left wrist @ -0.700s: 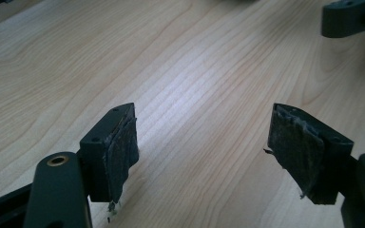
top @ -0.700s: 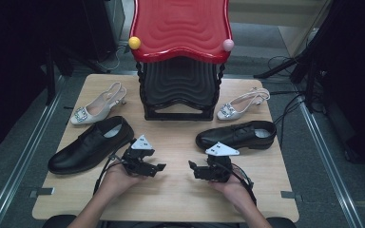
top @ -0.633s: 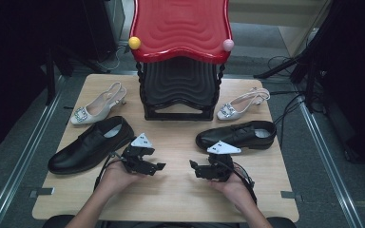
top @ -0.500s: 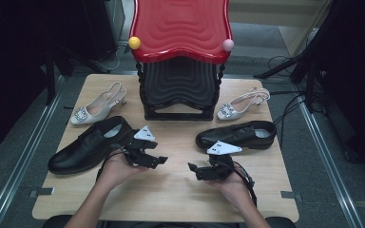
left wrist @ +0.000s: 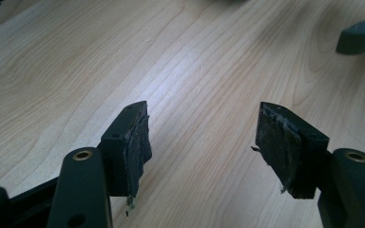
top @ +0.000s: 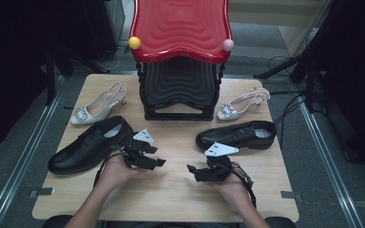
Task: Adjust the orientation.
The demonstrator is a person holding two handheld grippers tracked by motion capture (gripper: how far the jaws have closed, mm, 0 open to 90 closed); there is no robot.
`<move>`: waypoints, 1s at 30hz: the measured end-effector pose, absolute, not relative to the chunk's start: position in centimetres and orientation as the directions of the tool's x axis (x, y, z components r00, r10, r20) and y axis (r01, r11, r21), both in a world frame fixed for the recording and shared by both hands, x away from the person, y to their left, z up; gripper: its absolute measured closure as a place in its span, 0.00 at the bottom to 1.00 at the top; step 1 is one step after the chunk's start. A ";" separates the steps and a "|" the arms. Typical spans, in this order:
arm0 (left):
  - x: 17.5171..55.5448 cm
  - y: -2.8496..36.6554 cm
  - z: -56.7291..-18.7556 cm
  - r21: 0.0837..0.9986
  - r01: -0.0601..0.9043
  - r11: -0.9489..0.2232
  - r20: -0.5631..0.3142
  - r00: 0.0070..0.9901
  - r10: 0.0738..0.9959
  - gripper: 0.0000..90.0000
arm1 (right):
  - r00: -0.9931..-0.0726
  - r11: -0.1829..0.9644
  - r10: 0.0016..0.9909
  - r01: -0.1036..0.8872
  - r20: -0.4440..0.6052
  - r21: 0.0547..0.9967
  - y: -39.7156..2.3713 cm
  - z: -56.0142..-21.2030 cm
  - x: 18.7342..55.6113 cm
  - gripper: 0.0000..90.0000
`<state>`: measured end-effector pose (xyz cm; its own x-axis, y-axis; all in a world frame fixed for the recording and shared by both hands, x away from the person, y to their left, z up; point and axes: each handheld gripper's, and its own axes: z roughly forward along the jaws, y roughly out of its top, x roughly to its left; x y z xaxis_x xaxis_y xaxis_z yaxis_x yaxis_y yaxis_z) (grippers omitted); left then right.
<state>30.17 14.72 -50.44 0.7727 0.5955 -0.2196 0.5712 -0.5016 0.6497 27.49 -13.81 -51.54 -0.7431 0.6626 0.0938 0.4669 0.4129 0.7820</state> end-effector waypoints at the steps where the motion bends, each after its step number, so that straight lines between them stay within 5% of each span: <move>1: 30.0 14.8 -50.3 0.657 0.567 -0.497 -0.227 0.777 0.587 0.40 | -0.745 0.416 0.662 0.454 0.080 0.788 -13.6 -51.5 27.4 0.25; 30: 30.3 17.3 -48.9 0.654 0.596 -0.466 -0.256 0.754 0.605 0.40 | -0.769 0.412 0.614 0.505 0.178 0.759 -14.1 -51.8 28.5 0.48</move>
<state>30.28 17.25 -48.91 0.7537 0.6055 -0.2557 0.5962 -0.4661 0.6537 28.46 -14.11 -51.76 -0.7692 0.6137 0.1780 0.5045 0.4123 0.7586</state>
